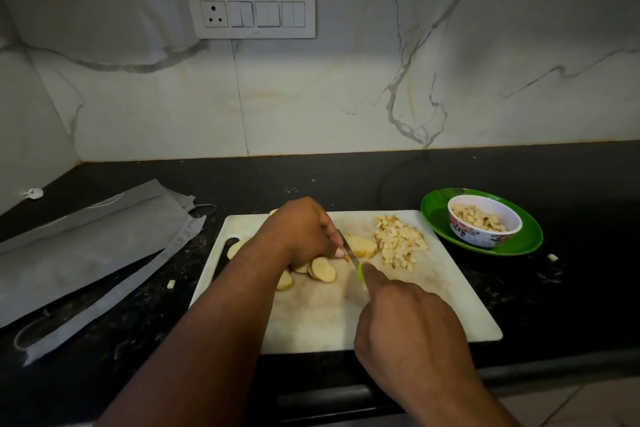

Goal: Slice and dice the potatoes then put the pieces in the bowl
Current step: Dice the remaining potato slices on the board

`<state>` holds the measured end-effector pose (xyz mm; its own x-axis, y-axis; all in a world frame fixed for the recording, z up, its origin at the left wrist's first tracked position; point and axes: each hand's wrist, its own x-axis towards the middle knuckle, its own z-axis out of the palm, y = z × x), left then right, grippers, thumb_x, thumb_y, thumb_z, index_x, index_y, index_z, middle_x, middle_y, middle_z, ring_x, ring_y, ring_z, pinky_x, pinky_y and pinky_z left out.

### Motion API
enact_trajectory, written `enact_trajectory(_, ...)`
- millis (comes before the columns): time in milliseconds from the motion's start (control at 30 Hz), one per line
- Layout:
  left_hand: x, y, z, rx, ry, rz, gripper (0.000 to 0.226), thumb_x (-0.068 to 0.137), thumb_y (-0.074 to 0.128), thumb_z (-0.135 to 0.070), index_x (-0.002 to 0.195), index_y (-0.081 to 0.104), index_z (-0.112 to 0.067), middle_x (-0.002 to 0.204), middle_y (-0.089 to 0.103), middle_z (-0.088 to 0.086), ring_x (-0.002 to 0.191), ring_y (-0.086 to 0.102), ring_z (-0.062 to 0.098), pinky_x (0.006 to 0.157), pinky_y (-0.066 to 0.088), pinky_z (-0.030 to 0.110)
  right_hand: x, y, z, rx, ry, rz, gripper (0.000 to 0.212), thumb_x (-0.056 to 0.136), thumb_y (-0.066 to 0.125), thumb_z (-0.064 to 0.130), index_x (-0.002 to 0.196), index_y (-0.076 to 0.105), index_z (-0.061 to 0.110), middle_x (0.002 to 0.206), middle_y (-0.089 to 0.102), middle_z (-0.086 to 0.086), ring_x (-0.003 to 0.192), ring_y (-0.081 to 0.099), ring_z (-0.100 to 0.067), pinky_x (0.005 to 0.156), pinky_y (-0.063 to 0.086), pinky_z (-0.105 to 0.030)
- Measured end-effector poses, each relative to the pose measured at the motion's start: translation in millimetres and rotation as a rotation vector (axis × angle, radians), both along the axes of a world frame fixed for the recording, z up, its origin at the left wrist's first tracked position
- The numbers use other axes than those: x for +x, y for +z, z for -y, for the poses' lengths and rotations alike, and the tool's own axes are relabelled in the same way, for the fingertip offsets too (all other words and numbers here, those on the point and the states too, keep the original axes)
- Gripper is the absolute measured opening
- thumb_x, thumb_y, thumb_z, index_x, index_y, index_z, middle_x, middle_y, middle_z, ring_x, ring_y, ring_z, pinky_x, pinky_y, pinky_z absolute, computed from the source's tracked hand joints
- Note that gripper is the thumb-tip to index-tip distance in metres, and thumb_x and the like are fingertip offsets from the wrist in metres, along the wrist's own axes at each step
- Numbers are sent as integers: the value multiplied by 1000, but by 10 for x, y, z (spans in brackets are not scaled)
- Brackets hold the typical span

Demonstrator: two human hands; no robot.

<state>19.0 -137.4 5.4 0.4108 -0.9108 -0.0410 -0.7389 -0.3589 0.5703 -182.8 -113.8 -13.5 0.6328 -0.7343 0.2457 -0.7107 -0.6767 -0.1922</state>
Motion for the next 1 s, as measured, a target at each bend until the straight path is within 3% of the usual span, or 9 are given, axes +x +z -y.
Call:
enact_trajectory(200, 18, -12, -7, -20, -21, 3, 11, 76, 93, -29, 83, 84, -30, 81, 77, -15, 85, 71, 4, 89, 61, 34, -296, 15, -227, 99, -11, -3, 66, 94, 40, 44, 155, 14, 45, 115, 63, 10, 106, 62, -11, 85, 47, -23)
enact_trajectory(333, 29, 20, -50, -18, -75, 28, 9, 82, 88, -27, 87, 83, -33, 86, 77, -17, 88, 70, 3, 91, 60, 32, -458, 49, -269, 95, -45, 115, 59, 93, 44, 49, 148, 24, 58, 121, 64, 17, 113, 60, -8, 91, 48, -20)
enact_trajectory(467, -35, 106, -119, 8, -88, 79, 13, 84, 86, -35, 96, 82, -32, 92, 75, -18, 91, 69, 4, 88, 59, 29, -455, -4, -34, -26, -59, 307, 56, 85, 56, 38, 140, 51, 45, 101, 71, 14, 87, 67, -11, 75, 53, -27)
enact_trajectory(667, -261, 41, 20, 22, -112, 328, 72, 77, 79, -69, 140, 62, -38, 141, 60, -12, 127, 56, 13, 102, 50, 34, -374, -130, 393, 136, -69, 552, 50, 90, 60, 26, 138, 57, 38, 79, 67, 16, 67, 61, -3, 62, 50, -16)
enact_trajectory(800, -287, -40, 119, 42, -160, 310, 67, 79, 75, -71, 134, 68, -35, 135, 62, -11, 119, 57, 12, 99, 52, 35, -427, -231, 446, 205, -57, 665, 48, 90, 63, 20, 135, 60, 37, 93, 72, 17, 74, 64, 0, 65, 50, -12)
enact_trajectory(1000, -263, -96, 164, -24, -214, 226, 50, 83, 79, -59, 124, 73, -31, 119, 64, -13, 105, 58, 8, 94, 55, 32, -442, -266, 463, 251, -46, 676, 48, 90, 63, 22, 135, 60, 39, 90, 72, 11, 59, 48, 5, 59, 37, -6)
